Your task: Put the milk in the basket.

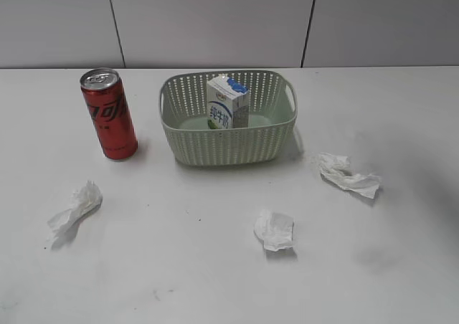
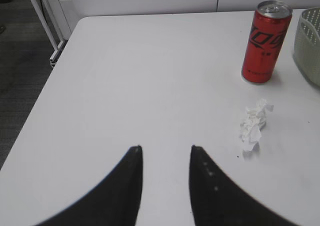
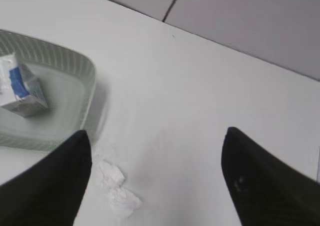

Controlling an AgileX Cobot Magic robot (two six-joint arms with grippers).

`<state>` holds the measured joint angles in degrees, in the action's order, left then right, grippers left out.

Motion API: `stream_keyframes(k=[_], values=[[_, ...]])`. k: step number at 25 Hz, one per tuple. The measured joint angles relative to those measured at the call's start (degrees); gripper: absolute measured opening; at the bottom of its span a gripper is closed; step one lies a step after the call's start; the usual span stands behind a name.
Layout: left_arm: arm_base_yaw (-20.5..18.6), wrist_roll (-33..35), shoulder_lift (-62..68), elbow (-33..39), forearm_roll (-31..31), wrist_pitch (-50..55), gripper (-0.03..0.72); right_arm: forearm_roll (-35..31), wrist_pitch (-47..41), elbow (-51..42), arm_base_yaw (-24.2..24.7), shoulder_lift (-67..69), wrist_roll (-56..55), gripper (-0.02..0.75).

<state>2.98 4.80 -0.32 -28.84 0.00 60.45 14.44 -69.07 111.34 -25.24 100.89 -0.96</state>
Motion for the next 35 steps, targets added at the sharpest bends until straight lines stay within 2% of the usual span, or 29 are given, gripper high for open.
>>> stream_keyframes(k=[4,7,13,17,28,35], values=[[0.0,0.07,0.0,0.0,0.0,0.0,0.238,-0.56,-0.06,-13.2,4.29,-7.16,-1.22,0.614],[0.0,0.08,0.0,0.0,0.0,0.0,0.238,-2.69,2.74,-27.08,6.51,-14.24,-2.19,0.606],[0.0,-0.02,0.0,0.0,0.0,0.0,0.238,-7.52,9.79,-51.03,7.14,-30.97,-3.5,0.6],[0.0,0.07,0.0,0.0,0.0,0.0,0.238,-9.22,11.02,-62.1,7.14,-44.5,-3.66,0.598],[0.0,0.0,0.0,0.0,0.0,0.0,0.238,-9.51,2.06,-75.95,7.14,-79.18,-3.07,0.65],[0.0,0.04,0.0,0.0,0.0,0.0,0.238,-6.96,2.61,-80.15,7.14,-87.88,-2.89,0.648]])
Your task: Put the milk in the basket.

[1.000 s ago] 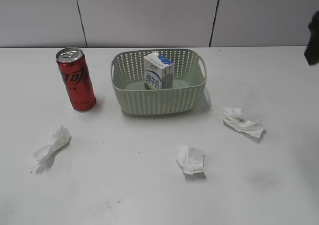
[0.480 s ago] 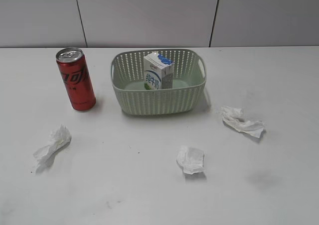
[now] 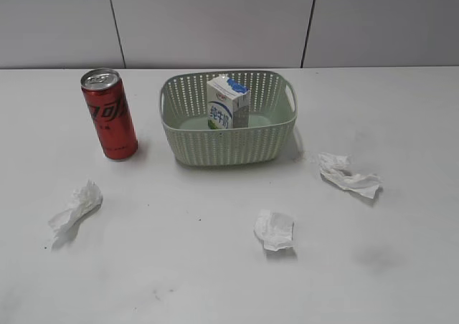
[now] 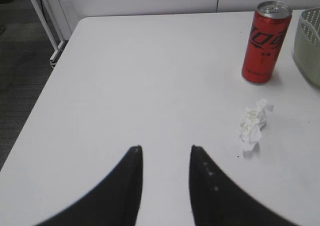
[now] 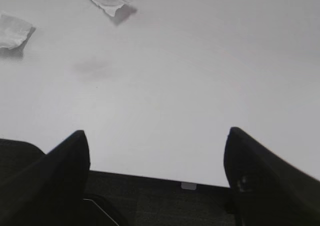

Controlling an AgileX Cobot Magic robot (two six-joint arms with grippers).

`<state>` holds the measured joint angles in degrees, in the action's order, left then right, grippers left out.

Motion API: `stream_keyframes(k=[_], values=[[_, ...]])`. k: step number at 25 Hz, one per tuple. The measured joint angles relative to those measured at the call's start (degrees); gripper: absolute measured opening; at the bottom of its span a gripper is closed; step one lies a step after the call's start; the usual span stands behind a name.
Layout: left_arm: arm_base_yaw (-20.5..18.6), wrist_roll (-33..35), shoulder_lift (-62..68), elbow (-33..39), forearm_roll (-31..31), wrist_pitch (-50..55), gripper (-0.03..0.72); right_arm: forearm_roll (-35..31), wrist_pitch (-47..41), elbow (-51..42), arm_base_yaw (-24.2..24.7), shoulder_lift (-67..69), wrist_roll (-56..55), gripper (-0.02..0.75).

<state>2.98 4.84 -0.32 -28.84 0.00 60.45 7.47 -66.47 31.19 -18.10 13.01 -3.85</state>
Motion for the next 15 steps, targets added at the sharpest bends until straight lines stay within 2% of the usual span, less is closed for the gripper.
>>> stream_keyframes(k=[7,15], values=[[0.0,-0.04,0.0,0.0,0.0,0.0,0.238,-0.08,5.34,-2.04,0.0,-0.05,1.51,0.635],[0.0,-0.04,0.0,0.0,0.0,0.0,0.238,-0.57,6.36,-2.21,0.0,-0.05,2.69,0.586]])
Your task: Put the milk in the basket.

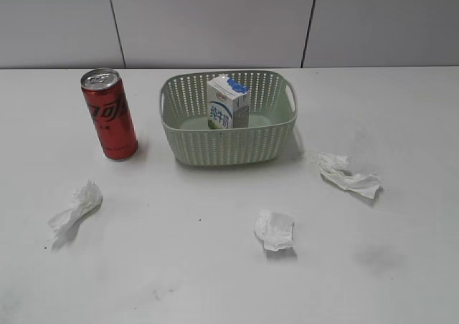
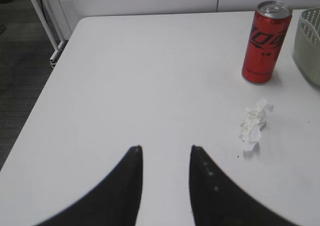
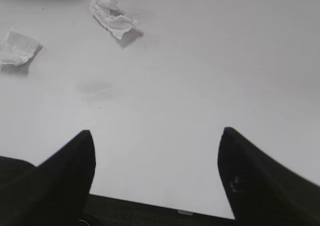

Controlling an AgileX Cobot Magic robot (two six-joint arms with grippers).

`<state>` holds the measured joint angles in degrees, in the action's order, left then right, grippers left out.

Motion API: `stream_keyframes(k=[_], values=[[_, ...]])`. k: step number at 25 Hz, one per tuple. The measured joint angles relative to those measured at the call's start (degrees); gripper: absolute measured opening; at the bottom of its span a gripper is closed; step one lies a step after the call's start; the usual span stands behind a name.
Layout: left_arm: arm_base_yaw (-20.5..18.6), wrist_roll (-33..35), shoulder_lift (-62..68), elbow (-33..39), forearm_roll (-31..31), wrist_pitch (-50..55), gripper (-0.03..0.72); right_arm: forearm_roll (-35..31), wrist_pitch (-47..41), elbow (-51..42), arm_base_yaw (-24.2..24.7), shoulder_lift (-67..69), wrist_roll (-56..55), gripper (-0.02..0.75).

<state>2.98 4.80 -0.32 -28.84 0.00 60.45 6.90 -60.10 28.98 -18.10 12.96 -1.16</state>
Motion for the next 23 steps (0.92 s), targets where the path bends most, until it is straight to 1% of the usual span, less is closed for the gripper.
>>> stream_keyframes(k=[7,9,13,16,18,23], values=[[0.0,0.05,0.0,0.0,0.0,0.0,0.238,-0.15,0.07,-0.18,0.65,-0.99,0.0,0.575],[0.0,0.02,0.0,0.0,0.0,0.0,0.238,-0.15,0.07,-0.18,2.99,-2.47,0.0,0.575],[0.0,0.05,0.0,0.0,0.0,0.0,0.238,-0.15,0.07,-0.18,11.13,-6.61,0.0,0.575],[0.0,0.05,0.0,0.0,0.0,0.0,0.238,-0.15,0.07,-0.18,14.95,-10.7,0.0,0.575],[0.0,0.0,0.0,0.0,0.0,0.0,0.238,-0.15,0.12,-0.18,15.69,-12.72,0.0,0.575],[0.0,0.01,0.0,0.0,0.0,0.0,0.238,-0.42,0.1,-0.18,15.8,-13.32,0.0,0.575]])
